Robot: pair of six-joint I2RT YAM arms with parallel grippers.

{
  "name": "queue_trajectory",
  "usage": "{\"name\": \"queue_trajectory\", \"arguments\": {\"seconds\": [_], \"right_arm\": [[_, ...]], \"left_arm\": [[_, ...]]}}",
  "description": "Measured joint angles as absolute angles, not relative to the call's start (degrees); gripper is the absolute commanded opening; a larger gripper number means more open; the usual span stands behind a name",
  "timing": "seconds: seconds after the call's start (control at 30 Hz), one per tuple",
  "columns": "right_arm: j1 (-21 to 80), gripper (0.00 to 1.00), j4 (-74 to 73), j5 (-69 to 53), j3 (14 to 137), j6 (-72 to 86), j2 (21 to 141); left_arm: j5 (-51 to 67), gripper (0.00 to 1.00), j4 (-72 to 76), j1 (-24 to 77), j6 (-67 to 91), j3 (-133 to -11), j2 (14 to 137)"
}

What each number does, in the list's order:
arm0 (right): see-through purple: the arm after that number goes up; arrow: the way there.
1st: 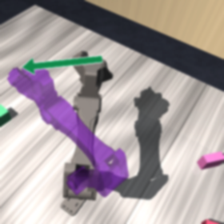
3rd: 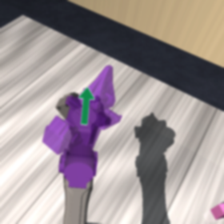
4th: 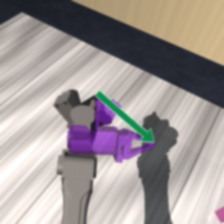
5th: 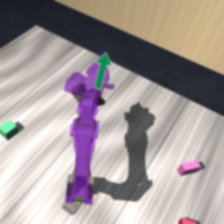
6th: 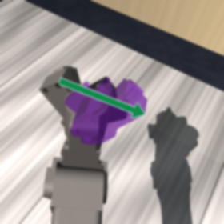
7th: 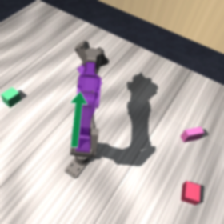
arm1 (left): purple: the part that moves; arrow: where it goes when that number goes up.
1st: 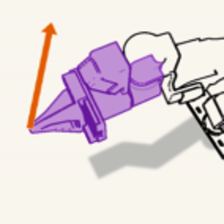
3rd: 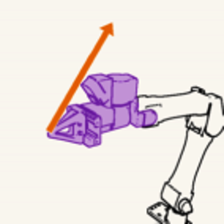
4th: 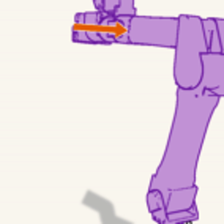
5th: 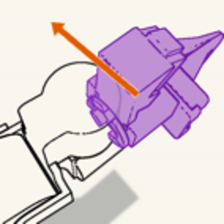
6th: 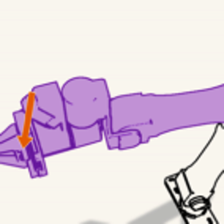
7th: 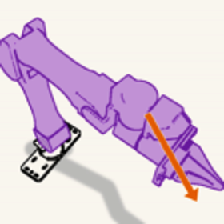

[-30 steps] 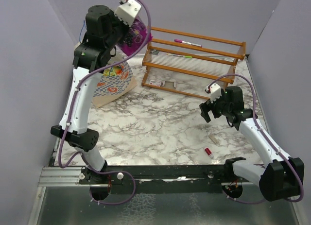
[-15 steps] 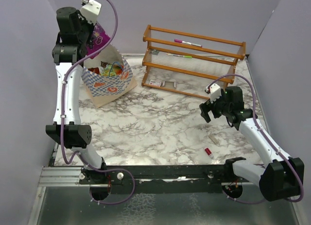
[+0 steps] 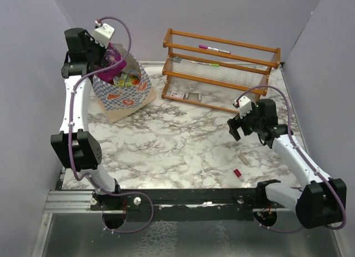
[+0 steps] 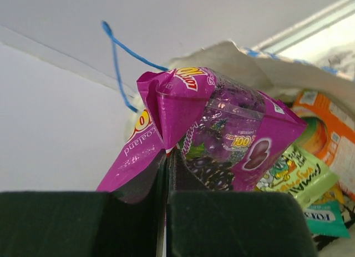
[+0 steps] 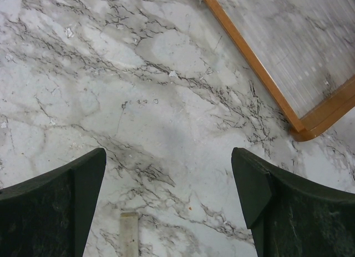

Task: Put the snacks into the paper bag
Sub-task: Place the snack in the paper bag.

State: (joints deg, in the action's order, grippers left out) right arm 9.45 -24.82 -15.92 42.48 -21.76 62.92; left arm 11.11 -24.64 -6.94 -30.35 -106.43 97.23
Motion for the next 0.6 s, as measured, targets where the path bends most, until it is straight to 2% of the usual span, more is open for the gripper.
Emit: {"name": "queue_trajectory", "arguments": {"seconds": [0.2,0.6], "right_arm": [[9.5,0.96,-24.8,-15.9,42.5,-21.8,63.4],[9.5,0.96,-24.8,-15.9,42.5,-22.4,63.4]], "left_arm": [[18.3,0.0,-23.4,-7.6,-35.6,-100.4,96.9],[30.5,0.0,-24.3,-7.6,-44.9,-100.1,96.4]]}}
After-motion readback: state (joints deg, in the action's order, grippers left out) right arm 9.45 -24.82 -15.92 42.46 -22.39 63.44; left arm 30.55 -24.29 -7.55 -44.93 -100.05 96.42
